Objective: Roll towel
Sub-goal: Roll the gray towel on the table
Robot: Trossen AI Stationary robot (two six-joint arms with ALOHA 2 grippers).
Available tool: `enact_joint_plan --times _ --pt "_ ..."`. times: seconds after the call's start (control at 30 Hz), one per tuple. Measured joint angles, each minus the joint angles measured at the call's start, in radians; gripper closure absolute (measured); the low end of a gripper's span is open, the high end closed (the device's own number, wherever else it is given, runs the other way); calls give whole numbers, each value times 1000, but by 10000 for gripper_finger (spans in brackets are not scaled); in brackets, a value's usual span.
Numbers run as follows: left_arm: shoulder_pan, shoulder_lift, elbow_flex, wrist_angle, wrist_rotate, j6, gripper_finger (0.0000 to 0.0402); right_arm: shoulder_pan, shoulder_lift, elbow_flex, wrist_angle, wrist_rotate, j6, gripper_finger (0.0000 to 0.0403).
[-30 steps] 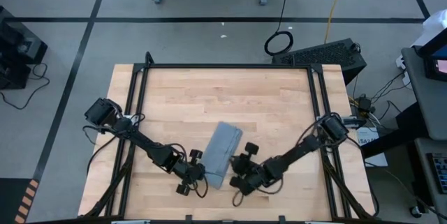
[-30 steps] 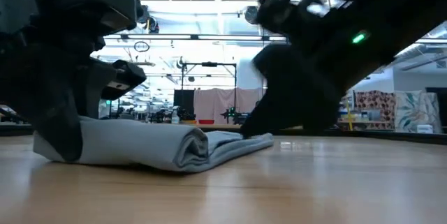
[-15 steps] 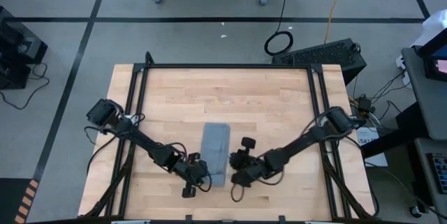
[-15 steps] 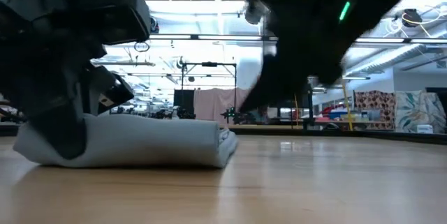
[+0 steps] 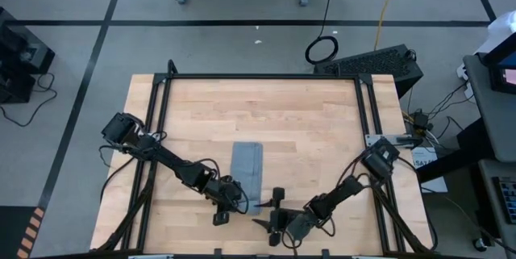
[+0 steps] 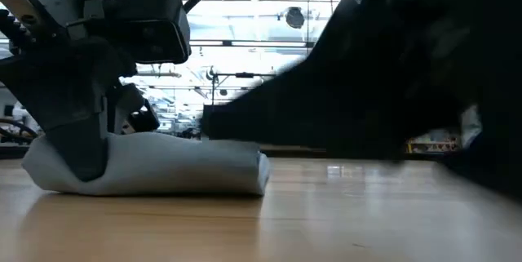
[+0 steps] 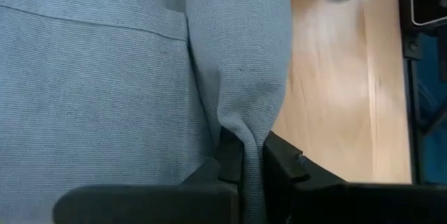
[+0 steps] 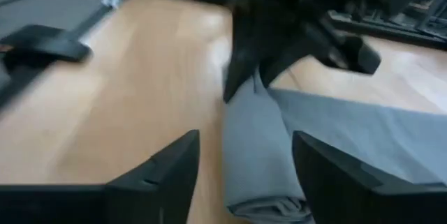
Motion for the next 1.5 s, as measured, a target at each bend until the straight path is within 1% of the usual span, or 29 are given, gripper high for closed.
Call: enact_joint_plan --times 0.1,0.2,0.27,0.37,0.47,0.6,0.7,0.83,0.93,1.03,1.1,1.13,1.17,1.23,1.3,1.4,1.5 --pt "12 0 0 0 21 0 377 -19 52 27 -3 6 5 172" --pt "23 0 0 0 29 0 377 -34 59 40 -4 -7 12 173" --pt "28 0 0 0 29 0 377 -43 61 40 -21 -17 41 185" --pt "34 0 0 -1 30 2 377 -54 61 40 -43 -50 88 214" --pt "34 0 1 -2 30 11 377 -69 59 41 -93 -91 193 244" --pt "32 -1 1 -3 15 57 369 -83 55 44 -129 -126 288 271" --pt "14 -2 1 -4 -23 102 342 -87 54 44 -133 -146 333 291" --pt "-5 -8 1 -26 -31 146 282 -87 55 44 -139 -164 390 323" --pt "-11 -41 2 -121 -34 162 231 -87 56 44 -147 -175 433 345" --pt "-9 -106 2 -247 -39 160 183 -87 56 44 -156 -180 459 360" --pt "-18 -153 2 -295 -84 159 159 -88 56 44 -158 -183 475 366" --pt "-30 -174 2 -299 -124 159 150 -88 56 44 -159 -184 484 368" --pt "-50 -192 2 -293 -171 167 143 -89 57 44 -160 -185 494 369" --pt "-103 -209 2 -243 -297 218 135 -89 57 44 -163 -184 514 369" --pt "-164 -202 2 -190 -406 258 133 -89 57 44 -167 -183 537 369" --pt "-238 -155 2 -126 -470 320 132 -89 56 43 -169 -182 573 370" --pt "-282 -102 1 -126 -606 322 132 -94 55 43 -167 -181 612 370"
